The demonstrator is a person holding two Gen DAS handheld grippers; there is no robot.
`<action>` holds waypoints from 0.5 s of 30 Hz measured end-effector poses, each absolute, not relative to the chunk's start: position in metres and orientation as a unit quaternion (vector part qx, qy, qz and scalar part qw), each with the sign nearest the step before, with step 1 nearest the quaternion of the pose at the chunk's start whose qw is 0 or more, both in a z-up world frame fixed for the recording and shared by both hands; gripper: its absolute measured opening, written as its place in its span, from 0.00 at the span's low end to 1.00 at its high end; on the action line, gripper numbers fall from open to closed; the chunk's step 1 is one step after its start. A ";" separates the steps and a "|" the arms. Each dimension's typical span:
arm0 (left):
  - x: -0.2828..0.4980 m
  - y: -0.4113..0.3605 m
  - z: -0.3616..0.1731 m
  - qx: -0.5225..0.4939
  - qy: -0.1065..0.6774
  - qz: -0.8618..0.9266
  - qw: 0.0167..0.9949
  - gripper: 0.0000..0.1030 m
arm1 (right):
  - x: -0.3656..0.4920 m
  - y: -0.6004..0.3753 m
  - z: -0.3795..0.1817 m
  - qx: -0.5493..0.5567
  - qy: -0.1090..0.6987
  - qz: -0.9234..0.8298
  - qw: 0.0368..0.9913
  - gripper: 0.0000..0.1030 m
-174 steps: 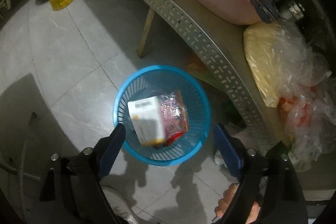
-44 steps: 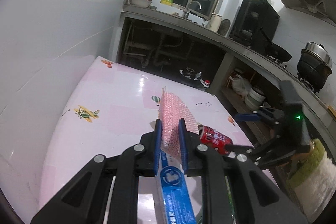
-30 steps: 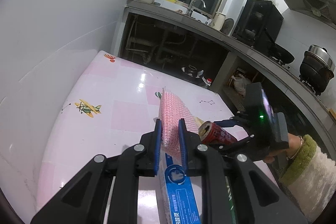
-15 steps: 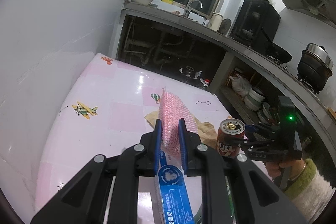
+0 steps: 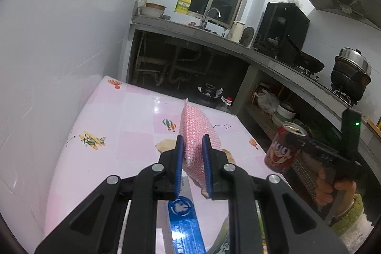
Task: Collect trash
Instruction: 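Carry the sponge and can over to the blue wastebasket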
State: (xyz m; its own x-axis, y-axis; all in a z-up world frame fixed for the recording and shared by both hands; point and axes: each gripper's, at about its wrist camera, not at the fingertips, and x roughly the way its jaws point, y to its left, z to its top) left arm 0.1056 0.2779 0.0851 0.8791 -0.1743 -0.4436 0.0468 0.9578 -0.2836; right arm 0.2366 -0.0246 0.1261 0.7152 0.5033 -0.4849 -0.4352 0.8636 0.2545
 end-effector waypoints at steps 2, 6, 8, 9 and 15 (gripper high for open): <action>0.105 0.273 0.088 -0.131 0.237 -0.062 0.961 0.14 | 0.229 -0.033 0.130 0.072 0.272 0.248 0.927 0.61; 0.104 0.261 0.091 -0.123 0.237 -0.073 0.961 0.14 | 0.214 -0.052 0.133 0.092 0.266 0.238 0.930 0.60; 0.103 0.253 0.093 -0.119 0.237 -0.080 0.961 0.13 | 0.204 -0.064 0.134 0.101 0.267 0.230 0.930 0.61; 0.103 0.250 0.094 -0.117 0.237 -0.084 0.961 0.12 | 0.201 -0.069 0.133 0.105 0.268 0.227 0.930 0.61; 0.105 0.223 0.094 -0.108 0.246 -0.107 0.957 0.12 | 0.184 -0.092 0.125 0.119 0.275 0.200 0.933 0.60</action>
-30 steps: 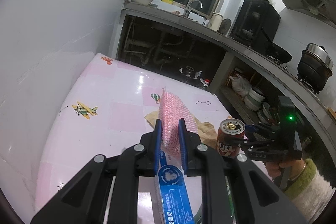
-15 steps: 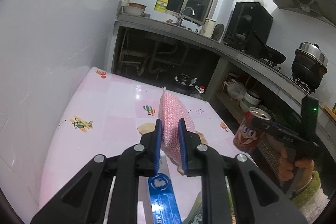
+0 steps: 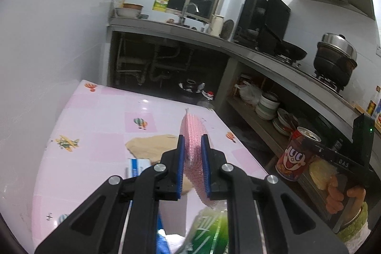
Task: Collect trash
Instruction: 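Carry the sponge and can over to the blue wastebasket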
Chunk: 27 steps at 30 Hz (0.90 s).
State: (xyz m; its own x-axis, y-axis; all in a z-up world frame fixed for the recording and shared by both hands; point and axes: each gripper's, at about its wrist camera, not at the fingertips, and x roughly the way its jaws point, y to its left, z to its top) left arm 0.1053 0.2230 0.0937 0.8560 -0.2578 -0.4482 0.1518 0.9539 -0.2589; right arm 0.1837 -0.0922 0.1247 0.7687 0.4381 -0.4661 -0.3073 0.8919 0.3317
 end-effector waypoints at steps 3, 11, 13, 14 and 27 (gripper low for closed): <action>0.107 0.207 0.094 -0.105 0.253 -0.118 0.955 0.12 | 0.176 -0.101 0.119 0.123 0.278 0.189 0.934 0.60; 0.107 0.162 0.099 -0.089 0.258 -0.163 0.948 0.12 | 0.155 -0.133 0.108 0.152 0.277 0.158 0.935 0.60; 0.109 0.147 0.102 -0.085 0.259 -0.178 0.945 0.12 | 0.151 -0.144 0.105 0.161 0.276 0.147 0.936 0.60; 0.111 0.139 0.103 -0.083 0.260 -0.187 0.944 0.12 | 0.149 -0.150 0.104 0.166 0.276 0.140 0.936 0.61; 0.162 -0.017 0.089 -0.044 0.327 -0.320 0.888 0.11 | 0.104 -0.284 0.077 0.220 0.271 -0.024 0.937 0.61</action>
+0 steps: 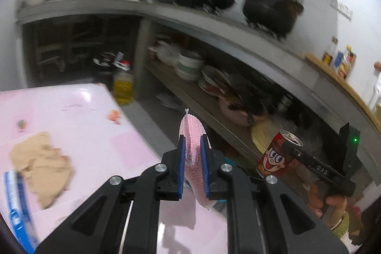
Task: Collect trash
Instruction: 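Carry the sponge and can over to the blue wastebasket, then open both grippers over the wastebasket to drop sponge and can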
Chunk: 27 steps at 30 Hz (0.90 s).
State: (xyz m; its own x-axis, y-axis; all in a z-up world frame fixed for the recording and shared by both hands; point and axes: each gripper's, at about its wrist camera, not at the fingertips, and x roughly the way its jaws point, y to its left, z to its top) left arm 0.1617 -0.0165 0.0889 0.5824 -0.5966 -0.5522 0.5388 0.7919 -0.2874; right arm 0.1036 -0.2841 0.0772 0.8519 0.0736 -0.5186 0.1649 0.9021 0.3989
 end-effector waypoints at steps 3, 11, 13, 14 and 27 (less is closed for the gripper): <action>0.176 -0.062 0.075 -0.022 0.354 -0.341 0.871 0.11 | 0.098 -0.310 0.057 0.240 0.284 -0.056 0.927 0.61; 0.211 -0.177 0.015 0.061 0.434 -0.360 0.823 0.11 | 0.109 -0.356 -0.030 0.290 0.359 -0.114 0.880 0.61; 0.219 -0.201 -0.001 0.080 0.450 -0.359 0.814 0.11 | 0.116 -0.362 -0.046 0.296 0.375 -0.124 0.870 0.61; 0.224 -0.211 -0.009 0.088 0.457 -0.358 0.810 0.11 | 0.119 -0.367 -0.054 0.299 0.382 -0.128 0.865 0.61; 0.259 -0.274 -0.034 0.060 0.439 -0.364 0.819 0.45 | 0.165 -0.394 -0.113 0.290 0.410 -0.178 0.846 0.68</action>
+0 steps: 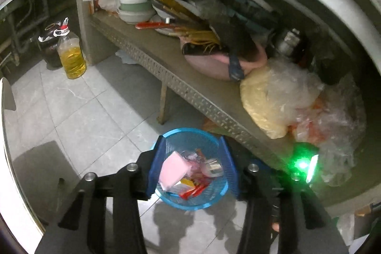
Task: Collect trash
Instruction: 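Open both grippers over the wastebasket to drop sponge and can, then move both tools back toward the table, then reach the right gripper to the green-liquid plastic bottle and close on it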
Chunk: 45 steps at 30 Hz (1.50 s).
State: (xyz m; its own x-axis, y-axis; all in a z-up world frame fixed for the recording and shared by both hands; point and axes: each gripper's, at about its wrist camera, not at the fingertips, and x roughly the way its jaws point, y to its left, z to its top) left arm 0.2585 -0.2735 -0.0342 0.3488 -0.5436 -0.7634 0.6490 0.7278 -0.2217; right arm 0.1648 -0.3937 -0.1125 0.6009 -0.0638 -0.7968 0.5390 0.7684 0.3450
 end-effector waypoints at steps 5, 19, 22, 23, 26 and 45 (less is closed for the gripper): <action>0.242 -0.249 -0.014 0.056 0.410 -0.369 0.832 0.48 | 0.138 -0.379 -0.095 0.279 0.387 -0.174 0.861 0.68; 0.177 -0.124 0.041 0.044 0.355 -0.337 0.871 0.63 | 0.066 -0.303 -0.004 0.232 0.335 -0.114 0.906 0.84; 0.165 -0.092 0.047 0.042 0.344 -0.310 0.885 0.67 | 0.061 -0.284 0.011 0.220 0.332 -0.089 0.913 0.85; 0.162 -0.082 0.048 0.040 0.342 -0.301 0.890 0.68 | 0.063 -0.280 0.012 0.219 0.332 -0.082 0.914 0.85; 0.153 -0.051 0.050 0.030 0.339 -0.275 0.900 0.71 | 0.066 -0.259 0.018 0.215 0.344 -0.054 0.912 0.85; 0.132 0.125 0.060 -0.011 0.322 -0.125 0.938 0.74 | 0.082 -0.145 0.033 0.184 0.398 0.088 0.894 0.85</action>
